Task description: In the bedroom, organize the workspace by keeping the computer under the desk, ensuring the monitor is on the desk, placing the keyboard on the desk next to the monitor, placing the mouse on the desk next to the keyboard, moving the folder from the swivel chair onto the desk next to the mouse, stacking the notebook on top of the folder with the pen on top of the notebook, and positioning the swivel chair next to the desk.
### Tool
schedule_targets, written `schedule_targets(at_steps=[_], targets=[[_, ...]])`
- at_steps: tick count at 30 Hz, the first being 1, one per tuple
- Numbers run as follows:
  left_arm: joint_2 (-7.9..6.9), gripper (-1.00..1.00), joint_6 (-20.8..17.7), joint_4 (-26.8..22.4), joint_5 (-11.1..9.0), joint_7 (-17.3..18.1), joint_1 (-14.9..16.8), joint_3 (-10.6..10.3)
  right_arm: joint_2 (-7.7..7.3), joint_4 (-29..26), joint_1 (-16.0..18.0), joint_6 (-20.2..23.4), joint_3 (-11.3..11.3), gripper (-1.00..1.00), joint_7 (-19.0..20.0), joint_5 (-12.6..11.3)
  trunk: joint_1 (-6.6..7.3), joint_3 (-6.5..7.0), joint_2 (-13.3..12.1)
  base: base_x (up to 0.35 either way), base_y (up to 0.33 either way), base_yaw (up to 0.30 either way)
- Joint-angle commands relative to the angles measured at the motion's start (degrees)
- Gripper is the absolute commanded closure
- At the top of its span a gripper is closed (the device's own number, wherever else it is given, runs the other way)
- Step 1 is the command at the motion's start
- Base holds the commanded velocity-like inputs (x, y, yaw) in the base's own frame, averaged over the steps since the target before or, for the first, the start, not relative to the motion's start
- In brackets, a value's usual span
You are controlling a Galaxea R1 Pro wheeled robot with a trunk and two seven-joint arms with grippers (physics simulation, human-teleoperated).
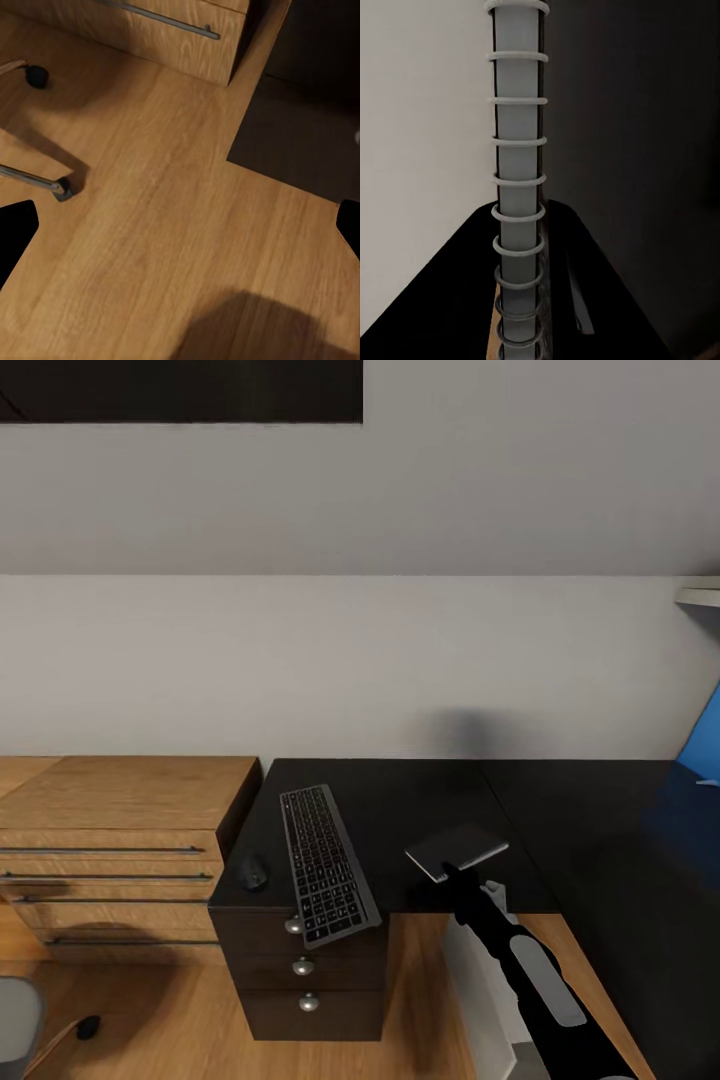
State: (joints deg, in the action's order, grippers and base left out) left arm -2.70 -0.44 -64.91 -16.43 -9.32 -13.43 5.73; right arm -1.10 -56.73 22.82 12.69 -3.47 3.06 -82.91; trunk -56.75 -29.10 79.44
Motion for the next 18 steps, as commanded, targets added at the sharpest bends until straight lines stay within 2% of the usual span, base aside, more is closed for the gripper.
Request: schedule_targets(at_steps=[1,8,18], targets=[[-0.03,-1.0,-0.1,-0.6,-0.6,-0.3,0.0,0.0,-0.04,0.1,0.0,0.1,-0.1,1.0,0.3,-0.5,0.0,-0.04,0.0,0.011,0.0,0.0],[0.05,-1.0,-0.1,-1.8,-0.7,-0.4,0.0,0.1,-0.04,0.2,0.0,0.1,-0.1,1.0,0.3,-0.6,0.0,-0.04,0.0,0.003,0.0,0.0],[0.06,-1.0,-0.2,-2.1,-0.8,-0.5,0.0,0.1,-0.04,0.2,0.0,0.1,-0.1,1.0,0.3,-0.6,-2.2,-1.84,4.0,0.0,0.0,0.0]])
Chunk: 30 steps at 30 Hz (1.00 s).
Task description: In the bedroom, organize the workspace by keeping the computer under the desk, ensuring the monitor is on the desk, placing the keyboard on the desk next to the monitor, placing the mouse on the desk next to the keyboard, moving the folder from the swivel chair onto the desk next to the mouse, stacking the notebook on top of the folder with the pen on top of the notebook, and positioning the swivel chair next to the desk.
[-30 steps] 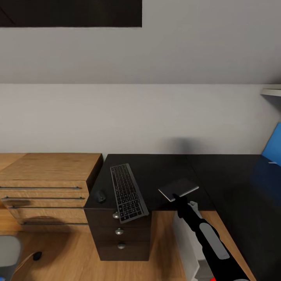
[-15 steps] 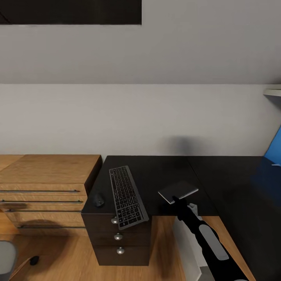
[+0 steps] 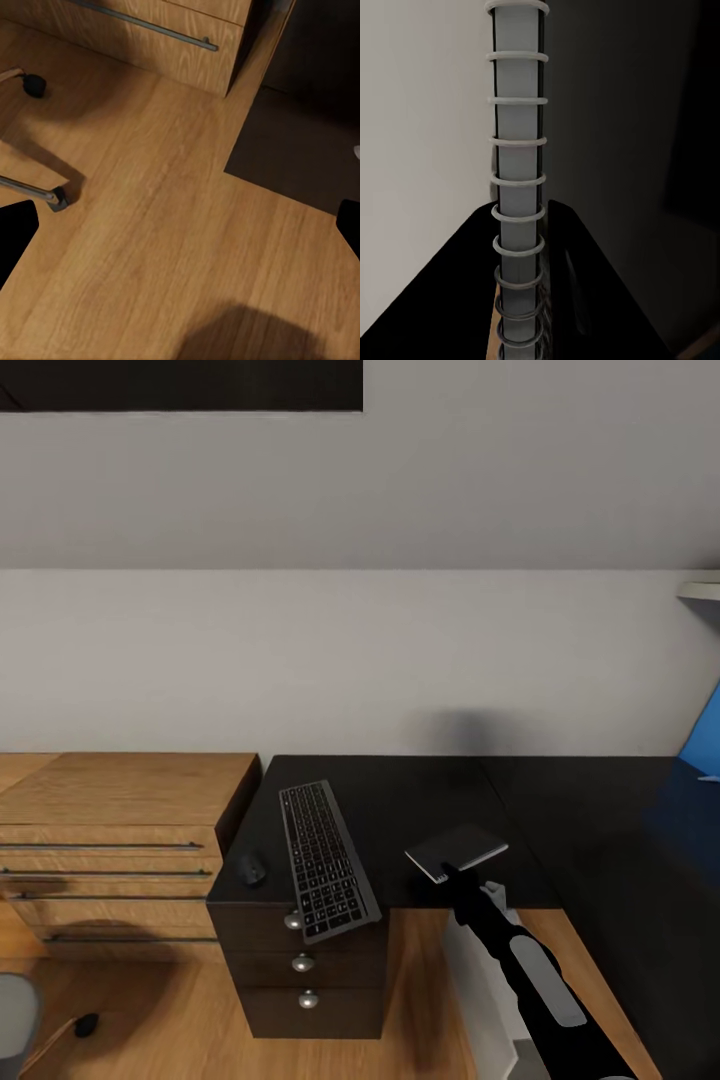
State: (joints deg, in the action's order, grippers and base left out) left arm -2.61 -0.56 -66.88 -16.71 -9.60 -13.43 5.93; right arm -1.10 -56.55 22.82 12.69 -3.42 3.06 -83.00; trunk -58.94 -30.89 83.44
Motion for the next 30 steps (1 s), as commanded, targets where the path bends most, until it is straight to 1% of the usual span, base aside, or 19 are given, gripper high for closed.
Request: schedule_targets(at_steps=[1,18,25,30], targets=[[-0.03,-1.0,-0.1,-0.1,-0.5,-0.2,0.0,-0.1,-0.04,0.0,0.0,0.1,-0.1,1.0,0.3,-0.5,-0.23,-0.23,0.4,0.0,0.0,0.0],[-0.03,-1.0,-0.1,-0.1,-0.5,-0.2,0.0,-0.1,-0.04,0.0,0.0,0.2,-0.1,1.0,0.2,-0.7,-3.96,-3.28,7.3,0.0,0.0,0.0],[-0.03,-1.0,-0.1,-0.1,-0.5,-0.2,0.0,-0.1,-0.04,0.0,0.0,0.3,0.0,1.0,0.1,-3.3,-5.5,-4.54,10.1,0.0,0.0,0.0],[-0.03,-1.0,-0.1,-0.1,-0.5,-0.2,0.0,-0.1,-0.04,0.0,0.0,0.4,0.0,1.0,0.1,-4.6,-6.6,-5.44,12.1,0.0,0.0,0.0]])
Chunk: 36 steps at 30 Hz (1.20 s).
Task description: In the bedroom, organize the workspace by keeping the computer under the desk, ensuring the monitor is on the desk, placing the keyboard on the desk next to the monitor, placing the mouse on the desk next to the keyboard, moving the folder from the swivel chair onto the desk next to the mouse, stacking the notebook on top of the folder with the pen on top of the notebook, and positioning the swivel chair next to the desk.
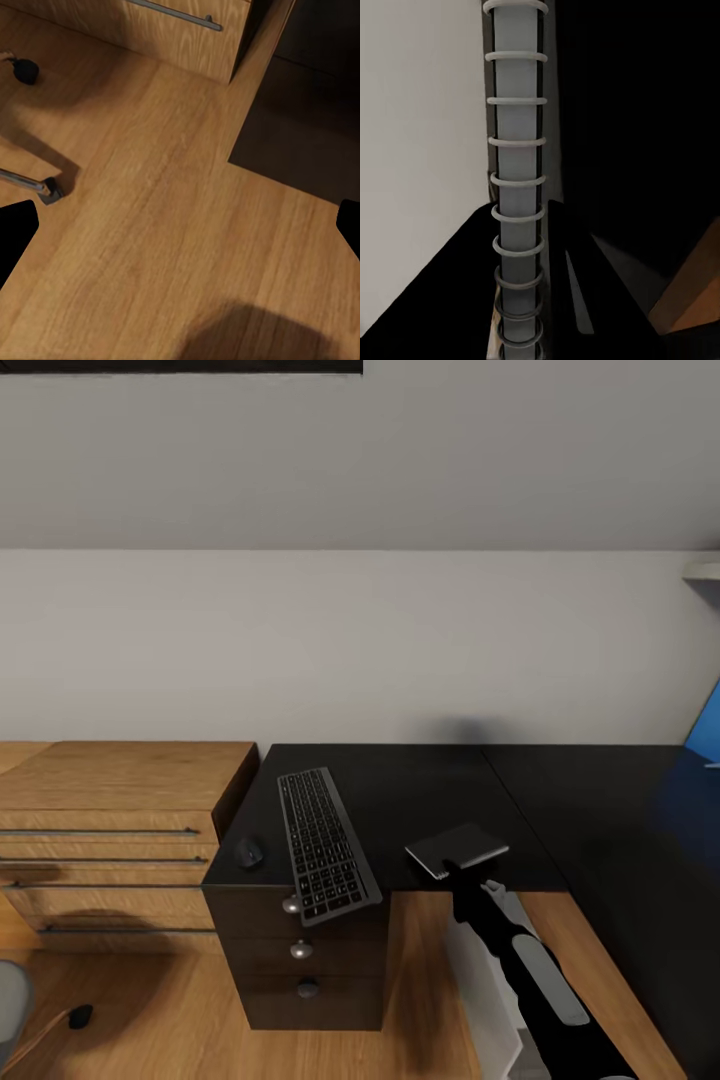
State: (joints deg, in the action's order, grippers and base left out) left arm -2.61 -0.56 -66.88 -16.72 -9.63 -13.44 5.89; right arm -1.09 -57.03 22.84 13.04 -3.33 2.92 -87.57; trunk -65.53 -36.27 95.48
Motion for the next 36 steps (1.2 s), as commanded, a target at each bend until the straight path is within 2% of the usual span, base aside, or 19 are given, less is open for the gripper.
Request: schedule_targets(at_steps=[1,11,15,28,36], targets=[[-0.03,-1.0,-0.1,-0.1,-0.5,-0.2,0.0,-0.1,-0.05,0.5,0.0,0.0,-0.1,1.0,0.2,-0.3,-0.23,-0.23,0.4,0.0,0.0,0.0],[-0.03,-1.0,-0.1,-0.1,-0.5,-0.2,0.0,0.0,-0.05,0.5,0.0,0.1,-0.3,1.0,0.2,-6.6,-0.23,-0.23,0.4,0.0,0.0,0.0],[-0.03,-1.0,-0.1,0.0,-0.5,-0.2,0.0,0.0,0.0,0.5,0.0,0.1,-0.3,1.0,0.2,-7.6,-0.23,-0.23,0.4,0.0,0.0,0.0],[-0.11,-1.0,0.0,0.0,-0.4,0.0,0.0,0.1,0.32,0.7,0.0,0.0,-0.5,1.0,0.2,-8.1,-0.23,-0.23,0.4,-0.055,0.0,0.0],[-0.12,-1.0,0.0,0.0,-0.4,0.0,0.0,0.1,1.65,0.9,0.0,-0.2,-0.6,1.0,0.2,-7.9,-0.23,-0.23,0.4,-0.006,0.0,0.0]])
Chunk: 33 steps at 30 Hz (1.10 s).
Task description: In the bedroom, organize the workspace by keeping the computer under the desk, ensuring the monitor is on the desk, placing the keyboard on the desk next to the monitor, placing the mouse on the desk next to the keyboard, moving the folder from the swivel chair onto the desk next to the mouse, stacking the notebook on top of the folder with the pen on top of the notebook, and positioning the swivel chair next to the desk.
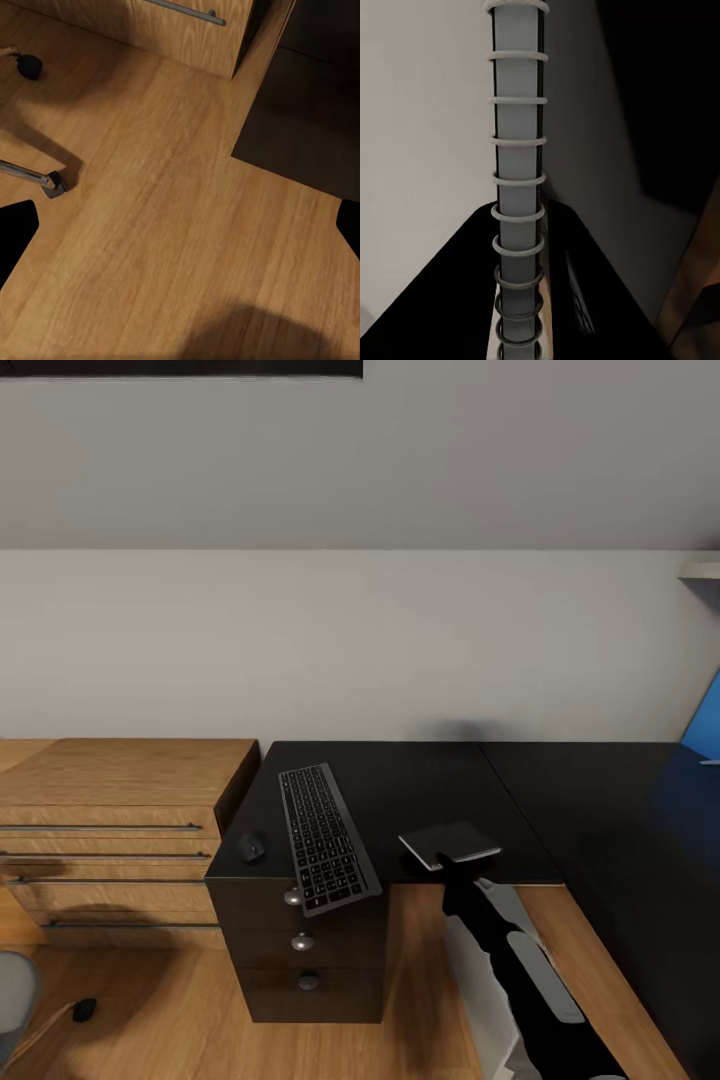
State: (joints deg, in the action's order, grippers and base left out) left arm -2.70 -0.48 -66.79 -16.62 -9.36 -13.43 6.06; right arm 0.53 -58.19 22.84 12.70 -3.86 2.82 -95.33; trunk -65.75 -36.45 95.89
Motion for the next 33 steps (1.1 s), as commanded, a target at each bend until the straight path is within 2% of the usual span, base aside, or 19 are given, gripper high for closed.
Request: schedule_targets(at_steps=[1,5,7,33], targets=[[-0.03,-1.0,-0.1,-0.1,-0.5,-0.2,0.0,-0.1,0.14,2.2,0.0,0.1,-0.1,1.0,0.3,-0.1,0.0,-0.05,0.0,-0.001,0.0,0.0],[-0.03,-1.0,-0.1,-0.1,-0.5,-0.2,0.0,-0.1,0.66,3.8,0.0,0.1,-0.3,1.0,0.3,0.0,0.0,-0.05,0.0,0.0,0.0,0.0],[-0.03,-1.0,-0.1,-0.1,-0.5,-0.2,0.0,0.0,1.42,4.8,0.0,0.0,-0.6,1.0,0.3,0.1,0.0,-0.05,0.0,0.0,0.0,0.0],[-0.03,-1.0,-0.1,-0.1,-0.5,-0.3,0.0,-0.1,1.39,5.0,0.0,0.1,-0.4,1.0,0.0,0.1,0.0,-0.05,0.0,0.0,0.0,0.0]])
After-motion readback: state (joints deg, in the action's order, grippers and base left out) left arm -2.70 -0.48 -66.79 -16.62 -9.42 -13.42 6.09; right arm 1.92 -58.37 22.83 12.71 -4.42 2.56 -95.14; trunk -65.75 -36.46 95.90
